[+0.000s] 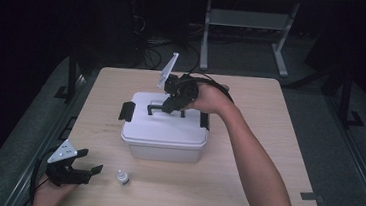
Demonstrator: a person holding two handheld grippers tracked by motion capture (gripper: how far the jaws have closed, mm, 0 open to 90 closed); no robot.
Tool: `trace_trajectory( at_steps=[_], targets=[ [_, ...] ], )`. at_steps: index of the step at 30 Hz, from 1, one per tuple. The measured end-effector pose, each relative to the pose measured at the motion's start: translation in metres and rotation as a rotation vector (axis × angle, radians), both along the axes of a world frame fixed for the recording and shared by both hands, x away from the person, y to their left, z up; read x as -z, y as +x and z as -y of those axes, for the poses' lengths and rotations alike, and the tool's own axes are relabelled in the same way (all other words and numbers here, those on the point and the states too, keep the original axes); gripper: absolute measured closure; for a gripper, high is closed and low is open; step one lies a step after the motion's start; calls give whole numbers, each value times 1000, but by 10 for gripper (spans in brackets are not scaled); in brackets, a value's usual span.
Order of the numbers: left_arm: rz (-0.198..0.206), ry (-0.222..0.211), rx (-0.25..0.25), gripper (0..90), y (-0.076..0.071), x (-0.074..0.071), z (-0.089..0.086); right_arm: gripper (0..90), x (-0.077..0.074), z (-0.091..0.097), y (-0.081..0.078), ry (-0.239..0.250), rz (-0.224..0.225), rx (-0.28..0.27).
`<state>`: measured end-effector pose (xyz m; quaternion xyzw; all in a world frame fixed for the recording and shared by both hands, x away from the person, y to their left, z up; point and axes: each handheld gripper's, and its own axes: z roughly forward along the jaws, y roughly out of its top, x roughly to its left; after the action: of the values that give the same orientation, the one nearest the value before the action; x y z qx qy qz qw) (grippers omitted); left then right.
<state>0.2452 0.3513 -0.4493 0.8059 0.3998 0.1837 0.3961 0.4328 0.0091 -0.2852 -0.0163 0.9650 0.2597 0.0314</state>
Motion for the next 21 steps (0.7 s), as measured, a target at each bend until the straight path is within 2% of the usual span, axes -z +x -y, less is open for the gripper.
trace_trajectory(
  at_steps=[4,8,21],
  targets=[
    [-5,7,1,167,1,1,1,756,0,-6,1,-20,-10,1],
    [-5,11,3,167,0,1,1,818,2,-7,1,-30,-10,-5],
    [-5,23,0,168,0,0,2,831,1,-9,0,-38,-7,-7]
  ],
)
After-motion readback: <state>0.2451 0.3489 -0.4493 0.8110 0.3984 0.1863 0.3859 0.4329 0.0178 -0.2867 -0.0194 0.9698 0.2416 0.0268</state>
